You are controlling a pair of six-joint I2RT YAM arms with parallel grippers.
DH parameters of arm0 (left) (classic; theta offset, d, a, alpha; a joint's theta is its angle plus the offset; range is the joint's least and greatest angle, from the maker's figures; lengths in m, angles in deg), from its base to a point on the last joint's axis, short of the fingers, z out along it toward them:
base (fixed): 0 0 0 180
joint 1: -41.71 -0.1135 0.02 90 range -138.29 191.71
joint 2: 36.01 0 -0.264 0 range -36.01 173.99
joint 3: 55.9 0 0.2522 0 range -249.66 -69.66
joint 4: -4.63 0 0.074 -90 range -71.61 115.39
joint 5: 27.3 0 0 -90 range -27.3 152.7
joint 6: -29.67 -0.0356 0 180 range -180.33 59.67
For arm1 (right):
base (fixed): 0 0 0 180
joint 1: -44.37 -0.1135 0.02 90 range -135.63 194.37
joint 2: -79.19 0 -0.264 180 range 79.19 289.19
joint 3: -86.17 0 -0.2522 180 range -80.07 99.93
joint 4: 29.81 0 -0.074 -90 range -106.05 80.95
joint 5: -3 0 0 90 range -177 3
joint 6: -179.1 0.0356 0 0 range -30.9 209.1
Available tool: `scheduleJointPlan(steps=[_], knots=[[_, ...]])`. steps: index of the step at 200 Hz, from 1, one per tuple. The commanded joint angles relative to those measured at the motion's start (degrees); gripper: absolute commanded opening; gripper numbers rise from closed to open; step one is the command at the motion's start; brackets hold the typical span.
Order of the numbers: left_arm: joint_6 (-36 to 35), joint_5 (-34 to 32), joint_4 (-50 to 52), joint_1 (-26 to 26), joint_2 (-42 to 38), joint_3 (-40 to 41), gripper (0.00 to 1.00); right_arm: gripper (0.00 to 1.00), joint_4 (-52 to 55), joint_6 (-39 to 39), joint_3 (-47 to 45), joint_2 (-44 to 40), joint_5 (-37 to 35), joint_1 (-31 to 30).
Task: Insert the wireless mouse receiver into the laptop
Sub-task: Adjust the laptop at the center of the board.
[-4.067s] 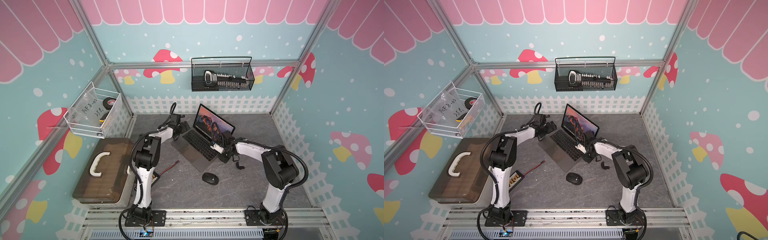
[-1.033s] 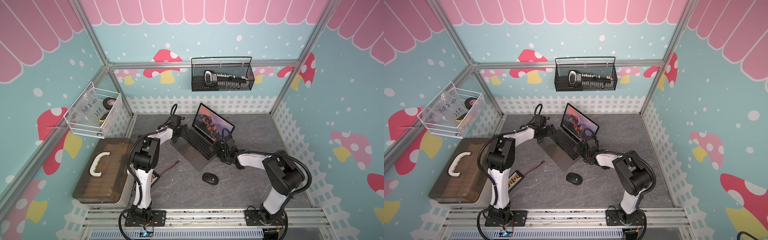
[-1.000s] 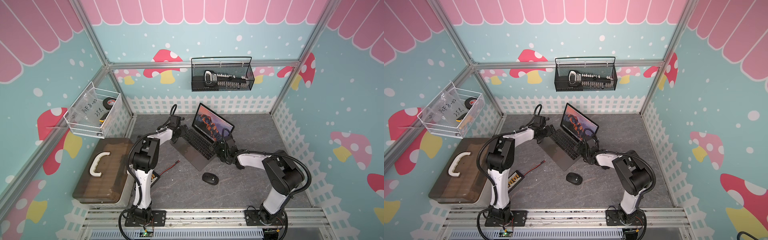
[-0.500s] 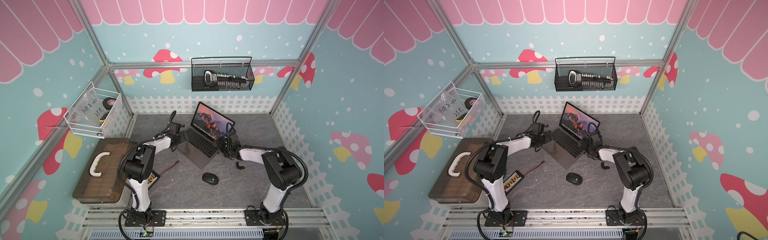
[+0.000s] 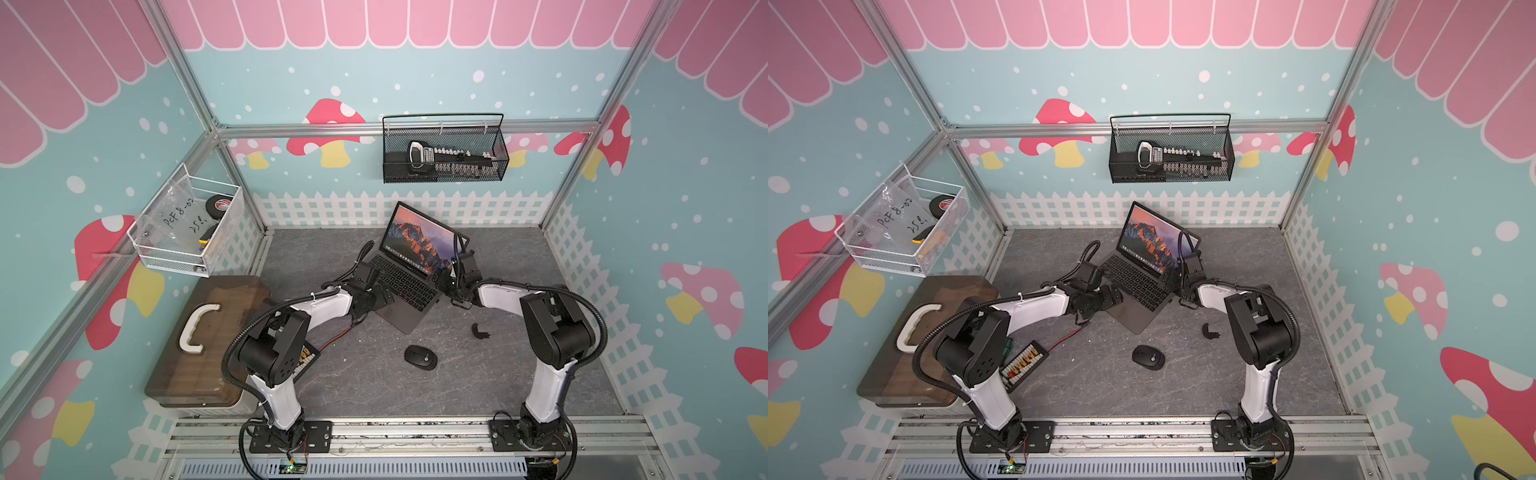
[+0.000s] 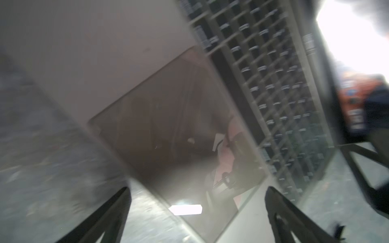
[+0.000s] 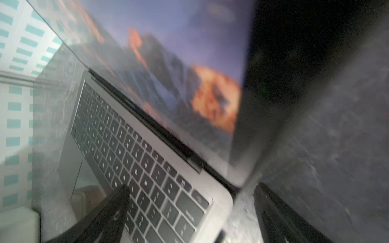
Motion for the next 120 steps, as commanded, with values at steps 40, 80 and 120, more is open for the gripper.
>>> scheduleJointPlan(steps=[40, 80, 120], knots=[[-13.5, -4.5, 11.9, -12.3, 13.3, -25.3, 1.0, 0.96, -6.9, -20.3, -4.1, -7.2, 2.5, 3.3], [-14.7, -0.5, 17.4, -13.8, 24.1, -35.7, 1.0, 0.95, -7.2, -25.3, 2.7, -2.5, 2.9, 4.8], [-12.9, 5.2, 16.0, -13.5, 23.4, -29.1, 0.99, 0.79, -8.3, -37.5, 7.4, -0.9, 11.0, 4.9]])
